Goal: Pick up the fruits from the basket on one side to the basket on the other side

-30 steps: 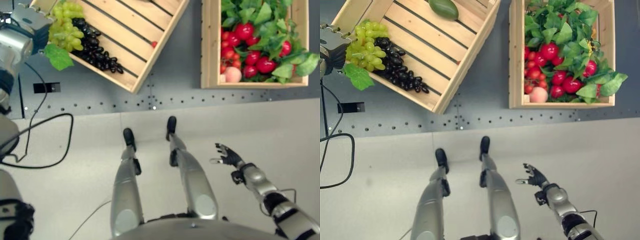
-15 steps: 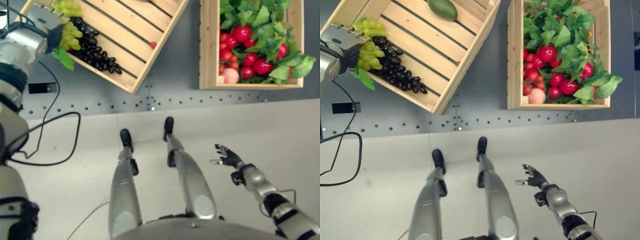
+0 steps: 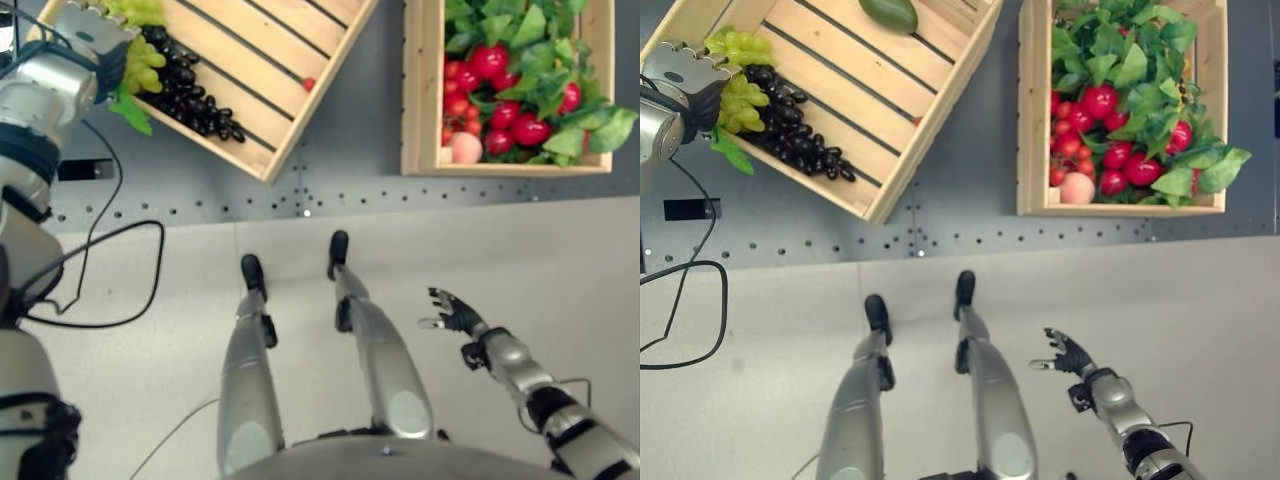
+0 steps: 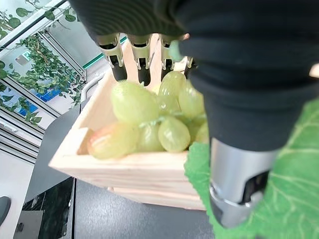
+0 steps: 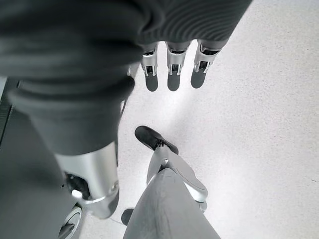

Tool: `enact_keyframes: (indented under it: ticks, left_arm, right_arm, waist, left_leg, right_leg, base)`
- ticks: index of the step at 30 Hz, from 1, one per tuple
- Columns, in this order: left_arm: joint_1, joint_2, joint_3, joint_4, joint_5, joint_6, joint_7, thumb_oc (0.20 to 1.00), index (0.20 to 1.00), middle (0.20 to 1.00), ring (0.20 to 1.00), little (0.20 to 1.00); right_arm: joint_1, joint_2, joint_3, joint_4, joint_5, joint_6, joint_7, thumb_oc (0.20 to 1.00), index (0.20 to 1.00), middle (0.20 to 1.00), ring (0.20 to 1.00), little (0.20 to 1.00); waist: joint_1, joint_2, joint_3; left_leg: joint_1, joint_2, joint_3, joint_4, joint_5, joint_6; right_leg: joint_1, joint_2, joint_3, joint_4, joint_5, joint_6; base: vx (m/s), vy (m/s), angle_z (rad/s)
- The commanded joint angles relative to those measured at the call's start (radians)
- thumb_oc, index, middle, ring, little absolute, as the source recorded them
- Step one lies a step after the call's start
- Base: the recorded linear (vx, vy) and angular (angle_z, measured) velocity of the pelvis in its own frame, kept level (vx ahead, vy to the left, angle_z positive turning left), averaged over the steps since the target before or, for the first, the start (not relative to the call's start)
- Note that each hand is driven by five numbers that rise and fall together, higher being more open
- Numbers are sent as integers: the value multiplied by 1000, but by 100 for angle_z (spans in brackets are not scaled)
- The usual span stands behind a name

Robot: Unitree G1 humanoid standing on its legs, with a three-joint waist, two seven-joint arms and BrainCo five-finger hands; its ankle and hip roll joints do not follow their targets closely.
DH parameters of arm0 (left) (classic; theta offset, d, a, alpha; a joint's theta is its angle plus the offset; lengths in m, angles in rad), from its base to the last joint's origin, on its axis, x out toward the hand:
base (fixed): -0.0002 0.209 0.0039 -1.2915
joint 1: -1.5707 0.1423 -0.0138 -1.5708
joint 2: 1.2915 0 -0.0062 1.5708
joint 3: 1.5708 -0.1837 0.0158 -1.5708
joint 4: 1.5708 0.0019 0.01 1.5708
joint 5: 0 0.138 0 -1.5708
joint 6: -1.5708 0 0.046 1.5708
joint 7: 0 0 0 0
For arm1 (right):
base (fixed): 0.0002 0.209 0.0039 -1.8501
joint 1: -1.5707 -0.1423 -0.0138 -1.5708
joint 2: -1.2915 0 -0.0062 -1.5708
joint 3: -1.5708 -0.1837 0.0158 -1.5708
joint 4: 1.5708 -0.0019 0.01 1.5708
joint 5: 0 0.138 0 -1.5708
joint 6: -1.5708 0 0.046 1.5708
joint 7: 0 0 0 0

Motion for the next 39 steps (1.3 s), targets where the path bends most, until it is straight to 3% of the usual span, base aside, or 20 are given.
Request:
enact_keyframes:
  ticks: [1,11,12,13,14,15,20,21,23,24,25,39]
  left_arm:
    - [-79,-25,105,51,-51,20,49,1000,1000,1000,1000,1000]
    - [-69,-51,114,58,-50,23,41,1000,1000,1000,1000,1000]
    - [-66,-52,113,57,-51,21,36,1000,1000,1000,1000,1000]
    - [-67,-52,114,56,-51,21,37,1000,1000,1000,1000,1000]
    - [-69,-56,114,58,-54,21,37,1000,1000,1000,1000,1000]
    - [-70,-56,114,58,-54,21,38,1000,1000,1000,1000,1000]
    - [-99,-61,108,64,-67,22,46,1000,1000,1000,1000,1000]
    - [-100,-61,109,59,-75,18,44,1000,1000,1000,1000,1000]
    - [-104,-61,108,56,-78,16,41,1000,1000,1000,1000,1000]
    - [-108,-63,103,50,-83,12,33,1000,1000,1000,1000,1000]
    - [-109,-63,103,50,-83,12,33,1000,1000,1000,1000,1000]
    - [-209,-16,44,-78,-177,-25,-18,1000,1000,1000,1000,1000]
  right_arm:
    - [43,-73,-2,-46,39,-7,7,1000,1000,1000,1000,1000]
    - [46,-70,8,-51,33,-6,12,1000,1000,1000,1000,1000]
    - [48,-68,10,-49,31,-6,13,1000,1000,1000,1000,1000]
    - [47,-68,9,-49,31,-7,13,1000,1000,1000,1000,1000]
    - [47,-67,11,-42,33,-6,12,1000,1000,1000,1000,1000]
    - [46,-67,10,-43,33,-6,12,1000,1000,1000,1000,1000]
    - [40,-73,16,-47,33,-7,12,1000,1000,1000,1000,1000]
    - [41,-69,19,-45,33,-6,13,1000,1000,1000,1000,1000]
    - [42,-69,17,-46,33,-6,14,1000,1000,1000,1000,1000]
    - [46,-69,16,-39,32,-3,15,1000,1000,1000,1000,1000]
    - [46,-68,15,-39,32,-4,15,1000,1000,1000,1000,1000]
    - [64,-68,-1,4,28,16,28,1000,1000,1000,1000,1000]
  waist:
    - [-21,21,36]
    - [-28,16,34]
    - [-24,22,31]
    - [-27,17,35]
    - [-22,27,30]
    - [-25,22,33]
    - [-23,28,33]
    - [-19,33,28]
    - [-21,30,30]
    - [-17,38,25]
    - [-19,34,29]
    - [11,82,12]
  left_leg:
    - [51,12,6,-28,-27,16]
    - [32,15,7,-16,-30,16]
    - [44,20,-1,-14,-57,9]
    - [31,16,6,-14,-31,17]
    - [46,19,-3,-19,-56,10]
    - [34,14,5,-19,-30,18]
    - [36,11,5,-20,-30,18]
    - [48,12,-2,-21,-55,11]
    - [35,7,4,-21,-29,18]
    - [50,10,-4,-22,-54,11]
    - [38,6,3,-22,-28,18]
    - [79,-6,-4,-37,-26,17]
  right_leg:
    - [38,-45,-13,129,-138,154]
    - [20,-46,-10,138,-137,156]
    - [29,-41,-5,145,-160,166]
    - [20,-46,-11,140,-138,157]
    - [28,-42,-6,148,-162,165]
    - [19,-48,-12,142,-140,156]
    - [18,-50,-9,146,-142,154]
    - [28,-45,-4,151,-163,165]
    - [19,-51,-11,145,-141,156]
    - [31,-46,-6,151,-164,164]
    - [22,-51,-12,145,-143,154]
    - [56,-65,-21,162,-159,150]
  base:
    - [6,2,-3]
    - [8,1,0]
    - [0,0,0]
    - [88,14,-2]
    - [-68,8,-2]
    - [0,0,0]
    - [2,4,0]
    - [0,0,0]
    - [0,0,0]
    - [0,0,0]
    - [0,0,0]
    - [-3,1,2]
